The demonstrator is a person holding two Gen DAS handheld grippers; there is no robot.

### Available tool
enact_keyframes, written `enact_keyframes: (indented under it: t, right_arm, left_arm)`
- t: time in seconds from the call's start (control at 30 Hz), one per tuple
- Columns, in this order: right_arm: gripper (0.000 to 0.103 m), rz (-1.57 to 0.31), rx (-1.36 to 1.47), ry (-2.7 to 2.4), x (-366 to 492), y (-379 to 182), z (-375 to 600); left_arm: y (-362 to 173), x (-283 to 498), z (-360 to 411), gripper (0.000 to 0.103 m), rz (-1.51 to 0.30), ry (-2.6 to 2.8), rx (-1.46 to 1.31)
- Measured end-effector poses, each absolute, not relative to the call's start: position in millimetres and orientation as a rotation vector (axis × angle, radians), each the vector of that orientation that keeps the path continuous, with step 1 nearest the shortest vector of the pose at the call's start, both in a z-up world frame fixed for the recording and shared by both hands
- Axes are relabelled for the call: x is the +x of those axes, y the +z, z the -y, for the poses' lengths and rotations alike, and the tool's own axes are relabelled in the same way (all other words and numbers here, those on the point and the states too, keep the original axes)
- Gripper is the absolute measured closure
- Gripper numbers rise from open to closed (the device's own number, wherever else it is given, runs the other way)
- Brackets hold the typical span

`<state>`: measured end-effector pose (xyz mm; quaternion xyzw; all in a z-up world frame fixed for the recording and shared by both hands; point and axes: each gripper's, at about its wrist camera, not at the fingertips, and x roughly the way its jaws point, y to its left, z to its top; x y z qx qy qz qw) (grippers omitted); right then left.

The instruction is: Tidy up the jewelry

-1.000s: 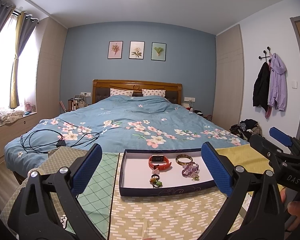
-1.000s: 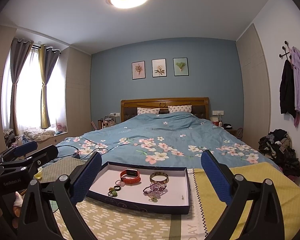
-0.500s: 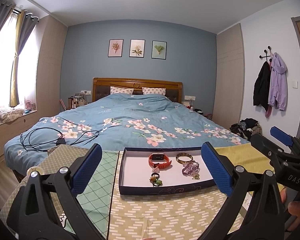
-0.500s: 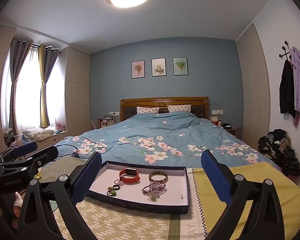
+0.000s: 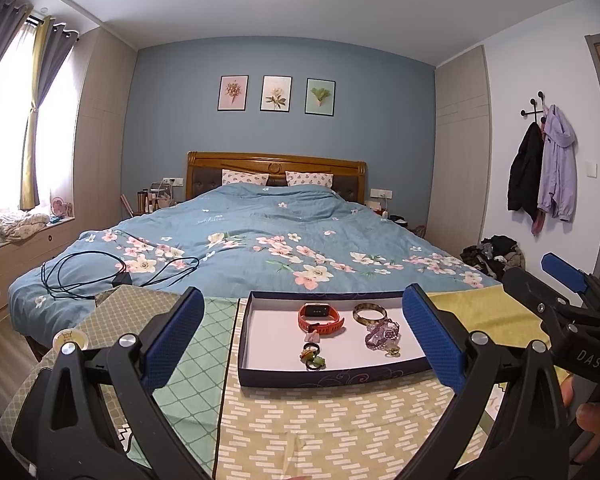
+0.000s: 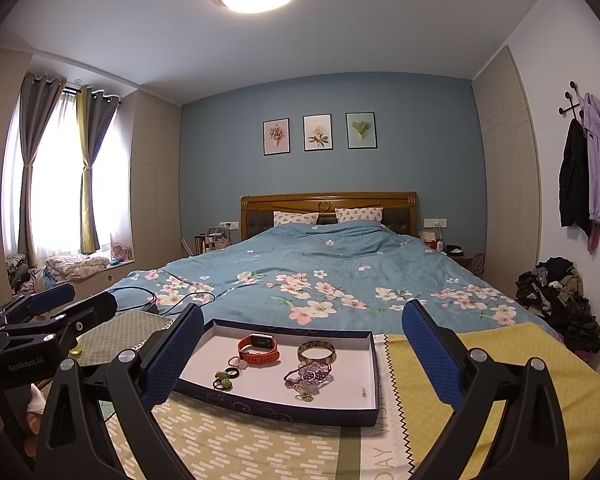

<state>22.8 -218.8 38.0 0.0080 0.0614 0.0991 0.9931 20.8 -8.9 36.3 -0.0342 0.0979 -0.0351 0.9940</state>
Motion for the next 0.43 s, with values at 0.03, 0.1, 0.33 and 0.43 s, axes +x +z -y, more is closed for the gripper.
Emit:
enact_keyframes:
  t: [0.03, 0.1, 0.33, 0.43]
  right_arm:
    - [0.007, -0.121, 0.019, 0.200, 22.8, 38.0, 218.8]
    - [0.007, -0.123, 0.019, 0.201, 23.7, 37.9, 219.0]
    - [0.007, -0.195, 0.003, 0.214, 34.4, 30.2, 226.3]
    - [0.007, -0.335, -0.010, 0.181, 57.6, 15.9, 244.0]
  left_arm:
    - [35.9, 20.6, 9.7, 0.005, -0.194, -0.071, -0.062]
    - [34.6, 20.9, 11.8, 0.005, -0.197, -0.062, -0.049]
    - [23.1, 34.0, 11.7, 0.005, -0.274, -0.067, -0.049]
    - [15.0, 45.3, 2.4, 0.005, -0.332, -0.057, -0.054]
